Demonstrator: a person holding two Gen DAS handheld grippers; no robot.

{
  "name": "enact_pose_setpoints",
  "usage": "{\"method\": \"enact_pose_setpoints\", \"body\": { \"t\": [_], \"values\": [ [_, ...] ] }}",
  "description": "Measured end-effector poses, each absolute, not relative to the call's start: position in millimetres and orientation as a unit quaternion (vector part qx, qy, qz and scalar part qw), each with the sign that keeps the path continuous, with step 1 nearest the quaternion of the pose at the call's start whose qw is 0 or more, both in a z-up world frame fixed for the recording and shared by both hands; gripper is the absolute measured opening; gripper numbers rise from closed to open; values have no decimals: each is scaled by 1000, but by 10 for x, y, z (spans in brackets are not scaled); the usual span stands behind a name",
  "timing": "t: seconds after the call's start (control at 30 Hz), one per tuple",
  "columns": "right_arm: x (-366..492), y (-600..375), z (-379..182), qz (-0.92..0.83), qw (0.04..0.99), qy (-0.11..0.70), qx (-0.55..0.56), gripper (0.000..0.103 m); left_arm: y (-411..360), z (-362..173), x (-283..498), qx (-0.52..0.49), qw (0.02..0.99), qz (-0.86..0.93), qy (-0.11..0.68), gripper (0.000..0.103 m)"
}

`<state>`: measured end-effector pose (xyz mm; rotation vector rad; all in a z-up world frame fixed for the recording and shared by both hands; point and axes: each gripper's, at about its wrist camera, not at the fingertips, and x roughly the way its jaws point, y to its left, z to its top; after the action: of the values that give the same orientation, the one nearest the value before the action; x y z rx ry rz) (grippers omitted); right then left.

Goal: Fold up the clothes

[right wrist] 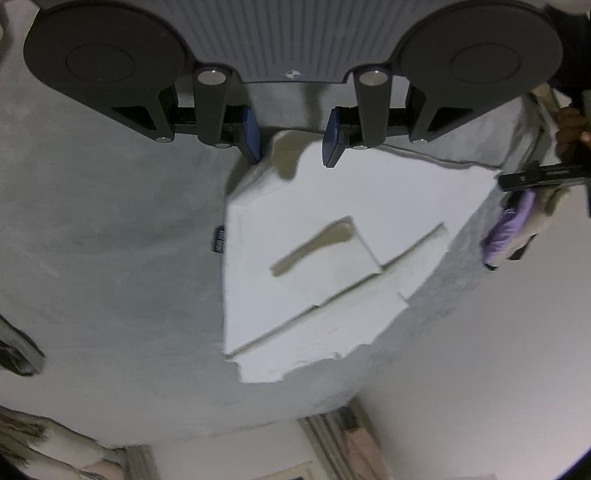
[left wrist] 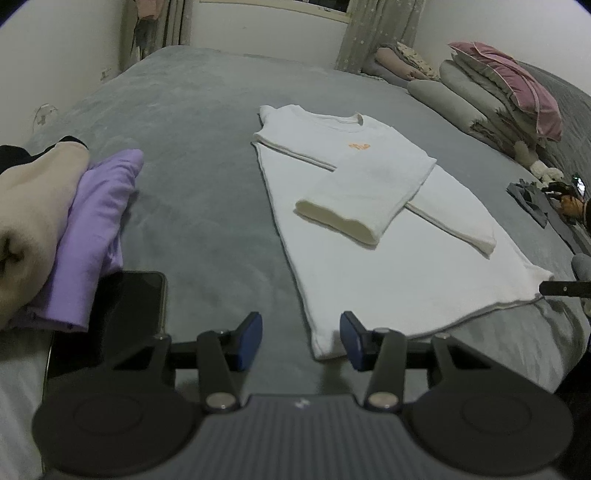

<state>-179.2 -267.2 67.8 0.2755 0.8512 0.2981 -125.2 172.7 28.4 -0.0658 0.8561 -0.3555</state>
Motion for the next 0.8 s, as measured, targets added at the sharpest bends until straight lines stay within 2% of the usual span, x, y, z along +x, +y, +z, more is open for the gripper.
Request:
{"method": "enact_pose_setpoints", "body": {
  "t": [0.3, 0.43, 0.8],
  "values": [
    [-1727, -2843, 651, 104, 883, 419, 183, 32, 1696, 272, -1256, -25, 897, -167, 408, 43],
    [-1740, -2827, 637, 108, 883, 421, 177, 18, 1634, 263, -1262, -13, 900, -161, 404, 41],
    [-1761, -2754, 631, 101, 888, 422, 151, 17, 1468, 264, -1330, 11, 901, -168, 399, 40]
  ]
}}
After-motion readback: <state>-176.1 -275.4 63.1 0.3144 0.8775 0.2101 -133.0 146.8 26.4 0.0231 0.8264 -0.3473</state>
